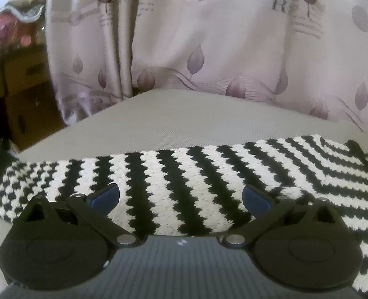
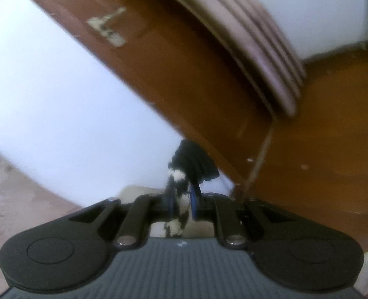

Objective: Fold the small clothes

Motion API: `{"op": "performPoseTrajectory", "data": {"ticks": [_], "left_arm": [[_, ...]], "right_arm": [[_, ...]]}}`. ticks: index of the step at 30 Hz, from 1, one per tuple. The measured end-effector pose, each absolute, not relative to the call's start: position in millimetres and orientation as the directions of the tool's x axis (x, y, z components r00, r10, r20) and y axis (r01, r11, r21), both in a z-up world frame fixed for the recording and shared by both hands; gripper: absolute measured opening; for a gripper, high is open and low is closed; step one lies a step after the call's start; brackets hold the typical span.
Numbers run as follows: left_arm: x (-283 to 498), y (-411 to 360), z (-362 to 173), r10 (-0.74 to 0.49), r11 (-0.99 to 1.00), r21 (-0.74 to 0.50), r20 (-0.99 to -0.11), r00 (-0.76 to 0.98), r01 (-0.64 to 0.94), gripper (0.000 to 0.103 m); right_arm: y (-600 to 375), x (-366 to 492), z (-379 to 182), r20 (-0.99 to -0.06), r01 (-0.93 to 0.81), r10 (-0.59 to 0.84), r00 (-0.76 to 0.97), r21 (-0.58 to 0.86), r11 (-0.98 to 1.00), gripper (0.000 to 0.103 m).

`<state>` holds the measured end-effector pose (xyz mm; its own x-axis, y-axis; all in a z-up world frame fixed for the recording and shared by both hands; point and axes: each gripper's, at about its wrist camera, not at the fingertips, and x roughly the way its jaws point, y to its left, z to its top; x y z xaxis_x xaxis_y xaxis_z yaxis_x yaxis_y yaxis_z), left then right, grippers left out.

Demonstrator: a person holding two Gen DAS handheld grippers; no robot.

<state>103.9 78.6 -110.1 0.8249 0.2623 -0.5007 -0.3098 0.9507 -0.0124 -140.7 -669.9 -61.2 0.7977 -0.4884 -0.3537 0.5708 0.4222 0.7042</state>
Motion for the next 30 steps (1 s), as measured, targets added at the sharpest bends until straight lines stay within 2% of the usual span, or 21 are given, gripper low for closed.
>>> {"op": "performPoseTrajectory", "data": {"ticks": [7, 15, 19, 23, 30], "left_arm": [[94, 92, -108, 0.240, 0.938, -0.105, -0.490, 0.838, -0.330, 0.103], [85, 113, -109, 0.200, 0.907, -0.238, -0.482, 0.853, -0.347, 0.103], [80, 122, -110, 0.182, 0.886, -0.304, -0.466, 0.866, -0.350, 0.103], [78, 123, -109, 0.169, 0.886, -0.320, -0.452, 0.876, -0.336, 0.103], [76, 126, -110, 0.145, 0.879, -0.353, -0.439, 0.887, -0.319, 0.103]], "right_arm": [[-598, -77, 18, -0.216, 0.393, -0.353, 0.910, 0.716, 0.576, 0.012], [-467, 23, 73, -0.114, 0.144, -0.089, 0.989, 0.725, 0.673, 0.012], [-398, 69, 67, -0.122, 0.073, 0.027, 0.992, 0.742, 0.666, 0.012], [-327, 106, 43, -0.153, 0.032, 0.128, 0.980, 0.755, 0.655, 0.012], [-231, 136, -11, -0.265, -0.006, 0.261, 0.928, 0.691, 0.723, 0.012]]}}
